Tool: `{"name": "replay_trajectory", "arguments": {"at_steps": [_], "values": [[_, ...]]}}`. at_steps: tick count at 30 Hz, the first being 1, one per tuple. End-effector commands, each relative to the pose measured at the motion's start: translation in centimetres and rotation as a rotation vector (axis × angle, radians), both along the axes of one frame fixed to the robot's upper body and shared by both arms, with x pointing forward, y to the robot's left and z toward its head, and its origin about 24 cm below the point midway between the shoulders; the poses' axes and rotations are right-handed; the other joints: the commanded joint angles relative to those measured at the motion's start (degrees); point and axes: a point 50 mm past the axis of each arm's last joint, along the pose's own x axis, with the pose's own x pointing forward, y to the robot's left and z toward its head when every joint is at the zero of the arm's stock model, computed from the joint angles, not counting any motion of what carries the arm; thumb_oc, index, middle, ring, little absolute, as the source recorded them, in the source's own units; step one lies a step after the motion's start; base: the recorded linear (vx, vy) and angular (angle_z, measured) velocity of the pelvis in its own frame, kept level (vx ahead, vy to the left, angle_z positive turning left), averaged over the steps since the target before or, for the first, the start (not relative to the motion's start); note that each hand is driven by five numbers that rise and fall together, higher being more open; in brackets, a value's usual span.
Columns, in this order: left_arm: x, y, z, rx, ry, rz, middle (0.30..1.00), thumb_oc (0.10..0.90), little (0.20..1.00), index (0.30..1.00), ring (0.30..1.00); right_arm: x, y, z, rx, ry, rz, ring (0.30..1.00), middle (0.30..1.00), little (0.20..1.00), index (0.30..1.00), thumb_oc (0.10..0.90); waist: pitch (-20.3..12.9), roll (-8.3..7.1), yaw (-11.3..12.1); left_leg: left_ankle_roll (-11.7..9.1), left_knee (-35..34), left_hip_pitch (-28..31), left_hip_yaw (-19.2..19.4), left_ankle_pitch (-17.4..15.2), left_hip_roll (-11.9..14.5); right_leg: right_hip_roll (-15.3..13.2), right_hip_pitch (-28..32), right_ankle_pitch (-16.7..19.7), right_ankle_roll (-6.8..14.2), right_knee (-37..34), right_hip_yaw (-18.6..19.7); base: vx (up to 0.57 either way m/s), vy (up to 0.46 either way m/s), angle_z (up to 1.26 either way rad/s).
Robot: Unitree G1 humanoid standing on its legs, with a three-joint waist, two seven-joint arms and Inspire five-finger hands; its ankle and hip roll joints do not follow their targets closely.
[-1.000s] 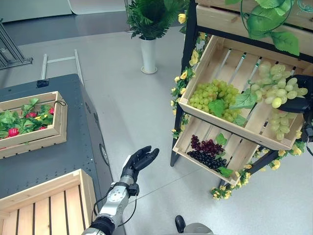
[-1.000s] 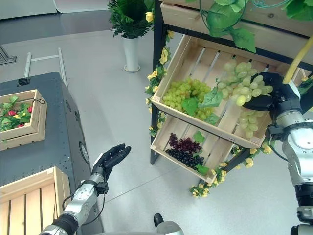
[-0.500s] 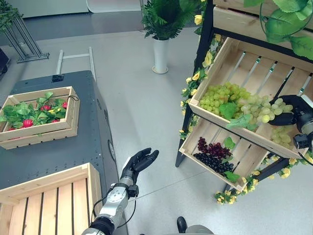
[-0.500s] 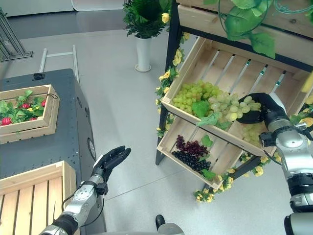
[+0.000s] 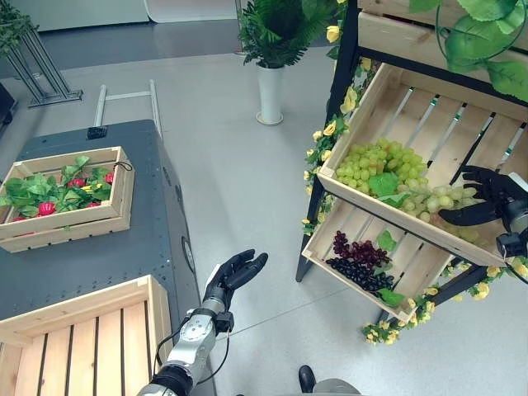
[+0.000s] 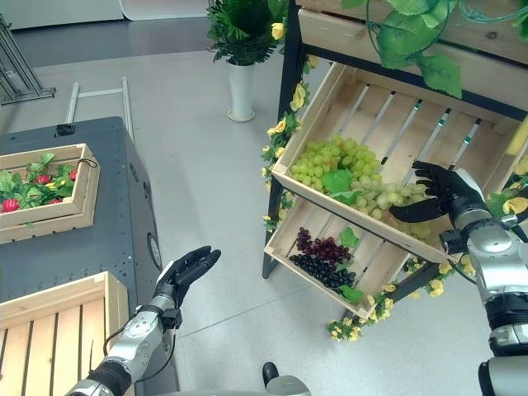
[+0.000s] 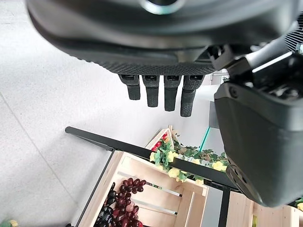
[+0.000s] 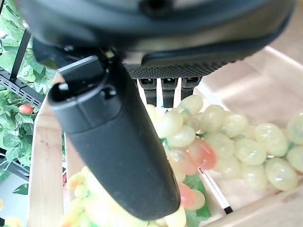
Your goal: Pick up the fruits from the basket on one side to the basket on the other side
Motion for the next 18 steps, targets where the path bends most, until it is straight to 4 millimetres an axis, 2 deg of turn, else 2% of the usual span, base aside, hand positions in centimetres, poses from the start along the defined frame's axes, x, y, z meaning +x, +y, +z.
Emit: {"name": "replay_trajectory", "arguments": {"at_steps": [1,4,9,12,13,18], "values": [[2.9,-0.7,2.9,-0.003,-0.151,-0.068,0.900,0.800,0.900,0.900,0.900,0.1,-1.1,9.1,-0.128,-0.327,-0.052,0.900,0.900,0.900,0.900,0.800,-3.5,-1.05,1.9,1.0,0.6,1.7,-1.1,-8.7,-2.9,4.2,1.5,-3.0,-0.8,0.3,0.4,0.00,0.000,0.00],[2.3,-0.8,2.0,-0.009,-0.112,-0.056,0.900,0.800,0.900,0.900,0.900,-0.2,-0.6,8.8,-0.153,-0.355,-0.030,0.900,0.900,0.900,0.900,0.800,-3.7,-1.05,1.2,1.0,0.6,1.9,-0.7,-8.8,-2.9,4.3,1.5,-2.9,-0.8,0.4,1.0,0.01,-0.003,-0.03],[1.4,-0.7,0.9,-0.003,-0.069,-0.055,0.900,0.800,0.900,0.900,0.900,-0.9,1.0,9.6,-0.290,-0.465,-0.011,0.900,0.900,0.900,0.900,0.800,-3.9,-0.85,0.4,1.1,0.6,1.8,-0.2,-8.7,-2.8,4.4,1.0,-2.9,-0.7,0.6,1.7,0.01,-0.001,-0.07],[0.4,-0.4,-0.1,0.006,-0.027,-0.024,0.900,0.800,0.900,0.900,0.900,-1.7,3.2,9.3,-0.366,-0.559,0.037,0.900,0.900,0.900,0.900,0.800,-3.8,-0.54,-0.6,1.3,0.6,1.7,0.1,-8.8,-2.8,4.6,0.7,-3.1,-0.6,0.9,2.2,0.00,0.000,0.00],[-0.1,-0.2,-0.7,0.005,-0.001,-0.003,0.900,0.800,0.900,0.900,0.900,-2.2,4.9,8.7,-0.416,-0.601,0.070,0.900,0.900,0.900,0.900,0.800,-3.6,-0.30,-1.3,1.5,0.6,1.8,0.1,-9.0,-2.8,4.6,0.7,-3.4,-0.5,1.0,2.5,0.01,-0.002,-0.04],[-1.3,0.0,-1.9,0.022,0.053,0.030,0.900,0.800,0.900,0.900,0.900,-4.6,8.5,8.4,-0.653,-0.693,0.189,0.900,0.900,0.900,0.900,0.800,-3.7,0.47,-2.4,1.7,0.6,1.9,0.7,-9.3,-2.8,4.7,0.5,-3.8,-0.3,1.1,3.3,0.01,0.008,-0.03]]}}
